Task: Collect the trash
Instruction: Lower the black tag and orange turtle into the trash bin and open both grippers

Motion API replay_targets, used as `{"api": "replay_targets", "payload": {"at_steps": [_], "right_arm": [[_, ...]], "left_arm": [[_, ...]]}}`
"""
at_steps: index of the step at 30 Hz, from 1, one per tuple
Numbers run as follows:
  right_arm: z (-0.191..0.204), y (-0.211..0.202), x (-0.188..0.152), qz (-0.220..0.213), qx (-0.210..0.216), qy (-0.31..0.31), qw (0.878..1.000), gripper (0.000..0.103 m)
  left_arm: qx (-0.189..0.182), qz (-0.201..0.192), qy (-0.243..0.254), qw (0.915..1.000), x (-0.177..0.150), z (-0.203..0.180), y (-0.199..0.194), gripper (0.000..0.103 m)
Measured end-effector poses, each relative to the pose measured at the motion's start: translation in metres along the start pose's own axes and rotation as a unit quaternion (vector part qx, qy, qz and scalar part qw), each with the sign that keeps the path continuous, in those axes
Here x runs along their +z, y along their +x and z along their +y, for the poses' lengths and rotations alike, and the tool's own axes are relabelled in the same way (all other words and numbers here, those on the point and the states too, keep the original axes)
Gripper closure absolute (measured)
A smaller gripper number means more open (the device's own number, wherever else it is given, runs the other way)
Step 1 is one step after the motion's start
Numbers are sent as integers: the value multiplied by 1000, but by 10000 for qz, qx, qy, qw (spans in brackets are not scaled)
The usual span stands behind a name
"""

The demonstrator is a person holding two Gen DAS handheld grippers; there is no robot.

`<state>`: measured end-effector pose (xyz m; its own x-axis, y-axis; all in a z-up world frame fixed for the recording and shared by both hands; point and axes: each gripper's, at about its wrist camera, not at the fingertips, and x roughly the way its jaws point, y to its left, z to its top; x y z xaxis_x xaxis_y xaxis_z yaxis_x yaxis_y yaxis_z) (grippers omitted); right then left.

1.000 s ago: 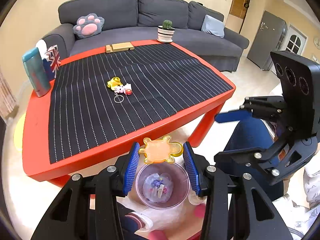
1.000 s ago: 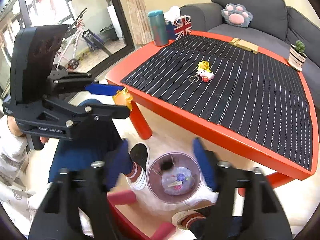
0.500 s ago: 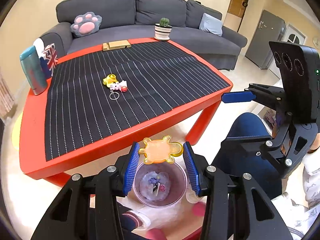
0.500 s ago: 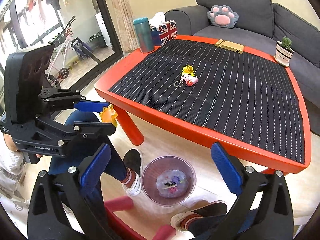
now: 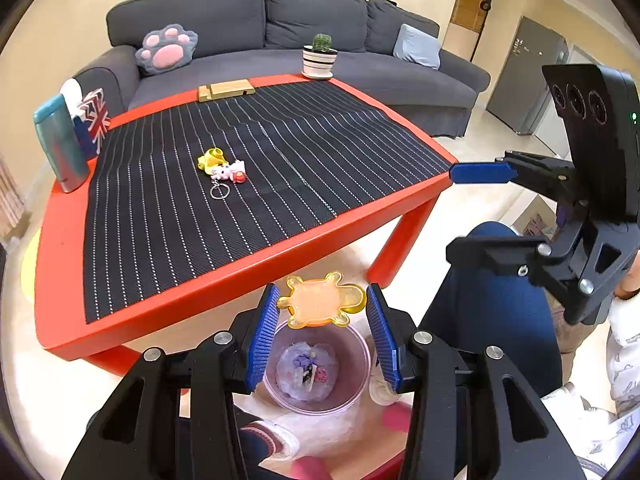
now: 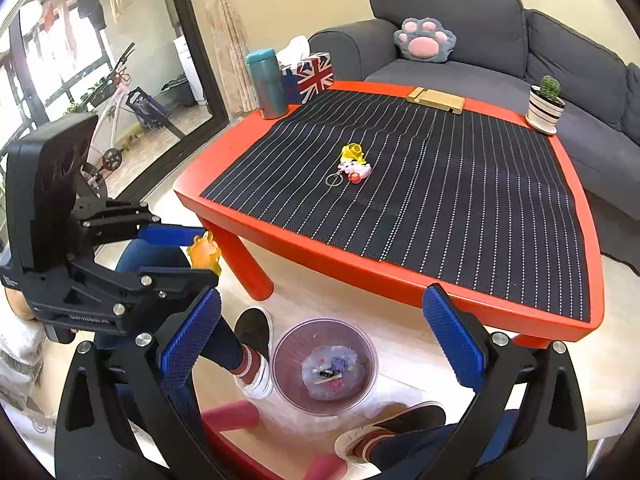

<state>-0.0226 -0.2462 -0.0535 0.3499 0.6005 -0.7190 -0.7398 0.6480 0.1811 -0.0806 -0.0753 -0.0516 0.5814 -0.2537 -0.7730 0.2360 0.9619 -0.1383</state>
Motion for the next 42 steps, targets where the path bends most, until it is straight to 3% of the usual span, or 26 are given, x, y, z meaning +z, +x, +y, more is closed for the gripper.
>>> {"api": "replay_targets", "payload": {"at_steps": [12,14,15,16,23,42], "right_arm": [[-5,-3,1,-35,-34,98,9999,4],[-5,-4,1,-41,-41,103,9999,4],[-6,-4,1,-41,-46,104,9999,4],[-5,-4,1,-42,-49,104,9999,4],[-6,-4,0,-45,-61,97,9999,4],[-12,-4,10,-101,-4,118,9999,4]], "left_arm": [[-116,8,68,9999,1,-7,4,56],[-87,-29,54,9999,1,-7,4,34],[-71,-92,28,9999,1,-6,3,17],[-47,-173,-8,9998,1,-6,2,14],[43,-184,-154,9997,1,-1,1,8],[317,-276,-348,9985,14,21,-5,8]]}}
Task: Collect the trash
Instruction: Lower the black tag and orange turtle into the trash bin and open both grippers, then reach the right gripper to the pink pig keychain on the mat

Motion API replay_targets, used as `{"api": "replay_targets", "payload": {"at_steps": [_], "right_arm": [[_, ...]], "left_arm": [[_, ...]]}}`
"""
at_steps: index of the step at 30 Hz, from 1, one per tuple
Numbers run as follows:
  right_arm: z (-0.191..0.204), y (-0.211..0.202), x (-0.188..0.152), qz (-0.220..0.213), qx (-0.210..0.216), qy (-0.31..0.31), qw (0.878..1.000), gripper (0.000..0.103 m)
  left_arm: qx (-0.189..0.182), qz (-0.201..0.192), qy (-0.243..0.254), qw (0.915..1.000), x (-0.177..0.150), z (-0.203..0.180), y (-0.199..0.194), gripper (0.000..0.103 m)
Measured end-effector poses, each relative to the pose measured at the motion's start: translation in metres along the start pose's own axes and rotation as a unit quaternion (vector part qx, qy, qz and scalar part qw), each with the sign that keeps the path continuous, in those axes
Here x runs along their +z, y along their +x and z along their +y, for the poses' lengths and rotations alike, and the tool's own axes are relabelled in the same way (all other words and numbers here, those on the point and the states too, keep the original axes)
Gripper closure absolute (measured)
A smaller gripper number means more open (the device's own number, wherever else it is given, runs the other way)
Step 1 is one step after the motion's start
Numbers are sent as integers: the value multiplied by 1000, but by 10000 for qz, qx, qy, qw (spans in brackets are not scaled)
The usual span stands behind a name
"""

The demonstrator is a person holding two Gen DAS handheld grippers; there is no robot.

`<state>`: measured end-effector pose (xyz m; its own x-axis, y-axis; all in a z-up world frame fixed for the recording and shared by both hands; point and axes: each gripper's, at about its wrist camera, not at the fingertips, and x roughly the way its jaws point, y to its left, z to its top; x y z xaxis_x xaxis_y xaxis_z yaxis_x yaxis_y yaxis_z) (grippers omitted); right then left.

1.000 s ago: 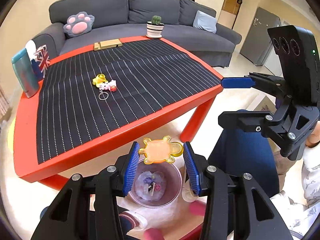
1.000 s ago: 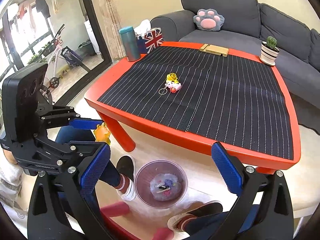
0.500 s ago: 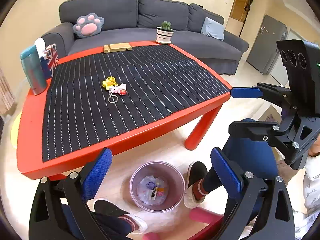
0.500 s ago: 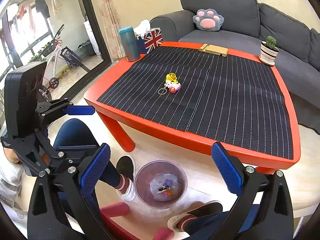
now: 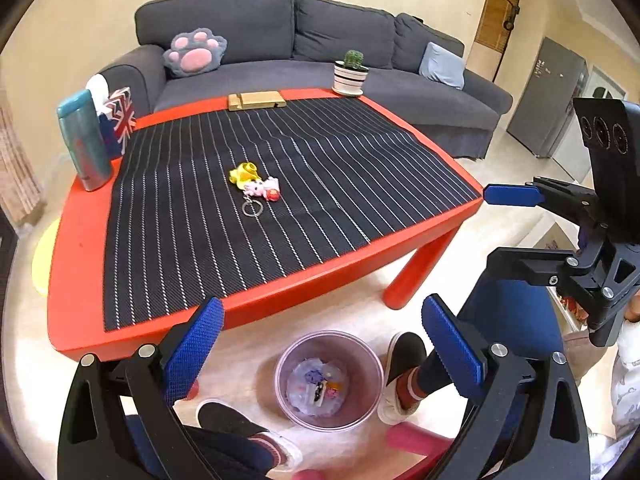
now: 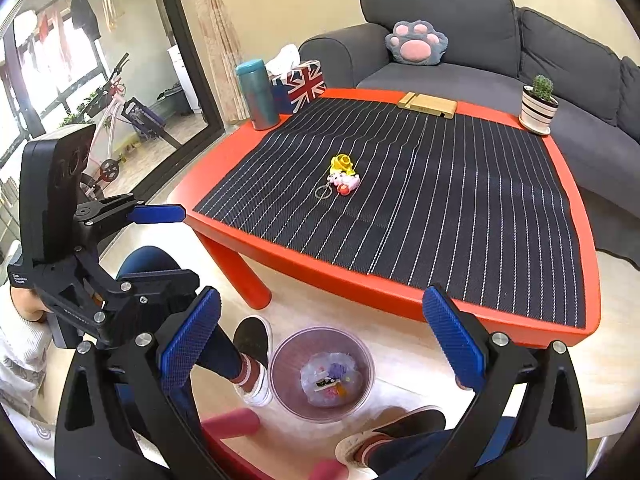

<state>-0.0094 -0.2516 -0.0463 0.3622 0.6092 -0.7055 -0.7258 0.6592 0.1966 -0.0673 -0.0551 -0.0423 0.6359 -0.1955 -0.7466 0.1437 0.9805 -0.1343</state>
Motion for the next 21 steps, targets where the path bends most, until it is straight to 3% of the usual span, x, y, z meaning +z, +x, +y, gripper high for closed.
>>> {"api": "replay_targets", "payload": {"at_steps": [21], "right_arm": [[-20,33,66,108,43,-425,9990,4]], "left_arm": [[303,-131,-138,9994,54,45,13,8]]}}
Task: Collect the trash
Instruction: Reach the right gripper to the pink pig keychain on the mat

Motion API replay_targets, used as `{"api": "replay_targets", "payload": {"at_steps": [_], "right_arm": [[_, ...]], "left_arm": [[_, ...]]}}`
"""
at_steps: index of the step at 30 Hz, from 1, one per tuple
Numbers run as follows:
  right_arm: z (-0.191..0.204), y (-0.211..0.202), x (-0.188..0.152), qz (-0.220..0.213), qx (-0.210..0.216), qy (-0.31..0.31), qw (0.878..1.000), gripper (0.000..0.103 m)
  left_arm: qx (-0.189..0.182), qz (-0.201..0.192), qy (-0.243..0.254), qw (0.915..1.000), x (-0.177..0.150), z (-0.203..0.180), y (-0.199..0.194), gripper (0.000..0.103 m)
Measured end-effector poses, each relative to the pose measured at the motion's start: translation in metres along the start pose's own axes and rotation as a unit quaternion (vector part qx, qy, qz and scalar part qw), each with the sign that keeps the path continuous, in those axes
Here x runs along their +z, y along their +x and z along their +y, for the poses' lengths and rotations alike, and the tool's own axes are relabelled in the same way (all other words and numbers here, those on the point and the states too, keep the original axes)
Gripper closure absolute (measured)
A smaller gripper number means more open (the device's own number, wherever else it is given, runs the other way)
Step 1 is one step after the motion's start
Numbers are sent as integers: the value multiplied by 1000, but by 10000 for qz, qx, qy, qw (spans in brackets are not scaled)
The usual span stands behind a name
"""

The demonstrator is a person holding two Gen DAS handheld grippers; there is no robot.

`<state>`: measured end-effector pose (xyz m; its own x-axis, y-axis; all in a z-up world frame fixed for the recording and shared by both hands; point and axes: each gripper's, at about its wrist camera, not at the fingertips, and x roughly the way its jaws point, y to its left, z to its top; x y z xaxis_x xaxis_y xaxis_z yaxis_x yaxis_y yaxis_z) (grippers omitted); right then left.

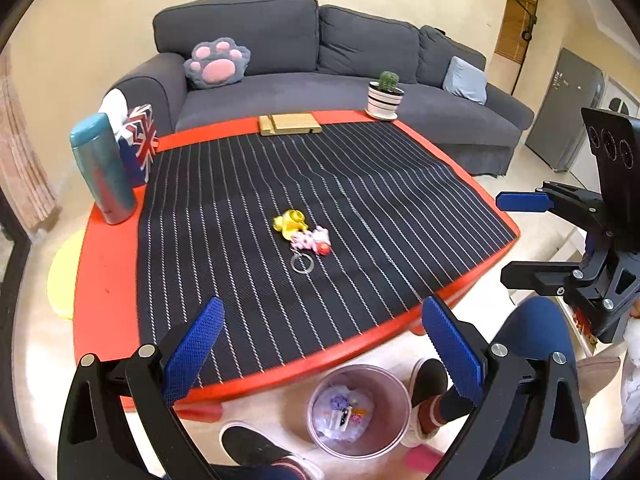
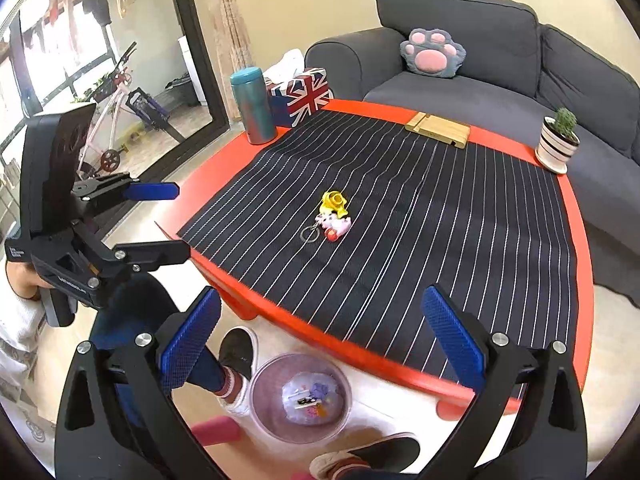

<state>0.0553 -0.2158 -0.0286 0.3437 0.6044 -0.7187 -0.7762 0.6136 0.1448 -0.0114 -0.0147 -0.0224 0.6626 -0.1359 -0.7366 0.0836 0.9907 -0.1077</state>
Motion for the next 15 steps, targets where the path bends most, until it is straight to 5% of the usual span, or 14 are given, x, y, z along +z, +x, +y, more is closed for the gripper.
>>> {"api": "replay_targets", "payload": {"at_steps": [15], "right_arm": [[-17,82,48,518,267,-694,9959,4]], "left_arm": [[123,122,-277,9995,16,37,25,8]]}}
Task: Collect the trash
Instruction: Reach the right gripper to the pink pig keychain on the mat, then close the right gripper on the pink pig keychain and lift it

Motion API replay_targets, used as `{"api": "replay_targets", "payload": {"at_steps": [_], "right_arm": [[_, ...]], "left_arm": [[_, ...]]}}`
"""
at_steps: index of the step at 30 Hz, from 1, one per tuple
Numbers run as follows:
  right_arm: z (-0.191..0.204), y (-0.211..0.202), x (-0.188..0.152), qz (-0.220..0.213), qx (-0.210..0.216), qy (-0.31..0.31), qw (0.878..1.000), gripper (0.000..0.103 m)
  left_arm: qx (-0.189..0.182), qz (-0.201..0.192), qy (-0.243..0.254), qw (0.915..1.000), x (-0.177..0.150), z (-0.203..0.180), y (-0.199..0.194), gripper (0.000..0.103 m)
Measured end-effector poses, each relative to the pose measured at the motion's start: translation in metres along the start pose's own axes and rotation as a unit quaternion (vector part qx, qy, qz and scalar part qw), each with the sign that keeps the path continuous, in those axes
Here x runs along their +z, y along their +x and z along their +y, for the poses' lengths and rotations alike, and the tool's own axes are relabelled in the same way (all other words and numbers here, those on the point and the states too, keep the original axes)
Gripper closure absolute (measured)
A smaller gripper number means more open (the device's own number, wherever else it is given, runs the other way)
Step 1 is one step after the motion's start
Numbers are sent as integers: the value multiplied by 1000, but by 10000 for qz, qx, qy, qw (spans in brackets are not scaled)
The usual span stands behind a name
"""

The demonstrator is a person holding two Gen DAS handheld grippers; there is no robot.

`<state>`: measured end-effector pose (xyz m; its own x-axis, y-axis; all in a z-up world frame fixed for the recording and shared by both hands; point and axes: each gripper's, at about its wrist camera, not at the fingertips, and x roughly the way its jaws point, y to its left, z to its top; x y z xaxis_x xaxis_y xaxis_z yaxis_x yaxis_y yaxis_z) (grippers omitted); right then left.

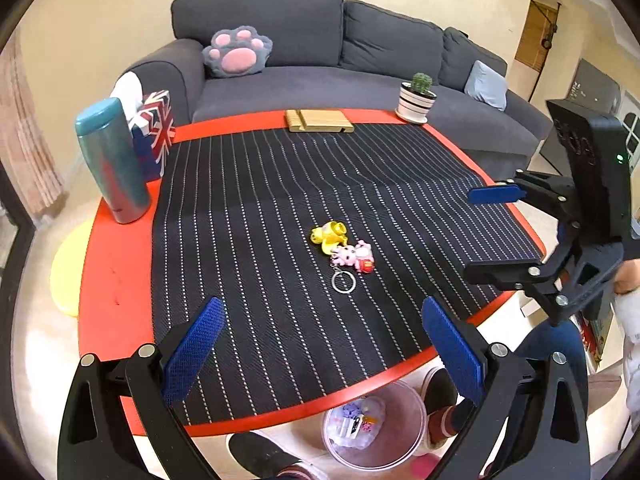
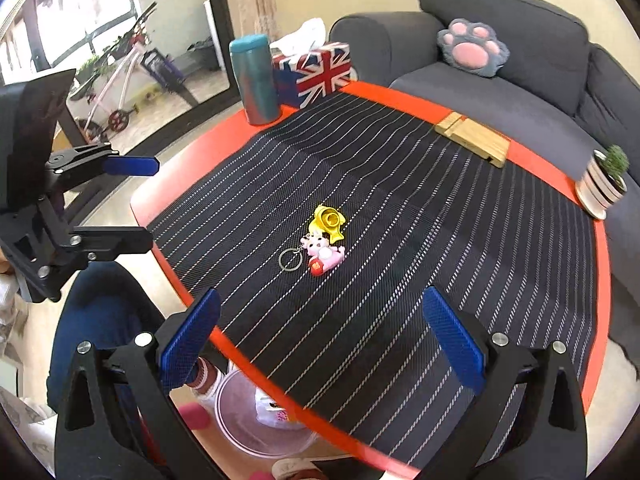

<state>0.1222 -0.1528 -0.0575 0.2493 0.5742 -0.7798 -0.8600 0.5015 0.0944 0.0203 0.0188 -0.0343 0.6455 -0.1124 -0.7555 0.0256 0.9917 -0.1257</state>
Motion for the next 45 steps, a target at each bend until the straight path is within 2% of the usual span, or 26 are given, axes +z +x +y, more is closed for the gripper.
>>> {"api": "replay_targets", "payload": {"at_steps": [12,17,21,30,31,36,45], "right_arm": [[-3,66,19,488,219,-573,9969,4],[-2,90,20,748,286,-798,9936,23],[-4,102,20,773,273,-845,9930,33],[-4,112,15,794,296,-924,9921,47],[-4,113,16,793,304,-926,9921,53],[-4,115,16,794,375,-926,9918,65],[-7,104,15,718,439,-669,9942,68]], "left_arm": [[5,157,-180,9997,-1,18,16,8],[-17,211,-257,9994,-3,25,22,8],[-38,256,-309,9992,-5,28,27,8],[-89,302,-382,9988,-6,30,32,8],[-94,304,-383,9988,-7,30,32,8],[-121,327,-413,9985,-9,30,34,8],[-131,293,-393,9987,-5,30,34,8]]}}
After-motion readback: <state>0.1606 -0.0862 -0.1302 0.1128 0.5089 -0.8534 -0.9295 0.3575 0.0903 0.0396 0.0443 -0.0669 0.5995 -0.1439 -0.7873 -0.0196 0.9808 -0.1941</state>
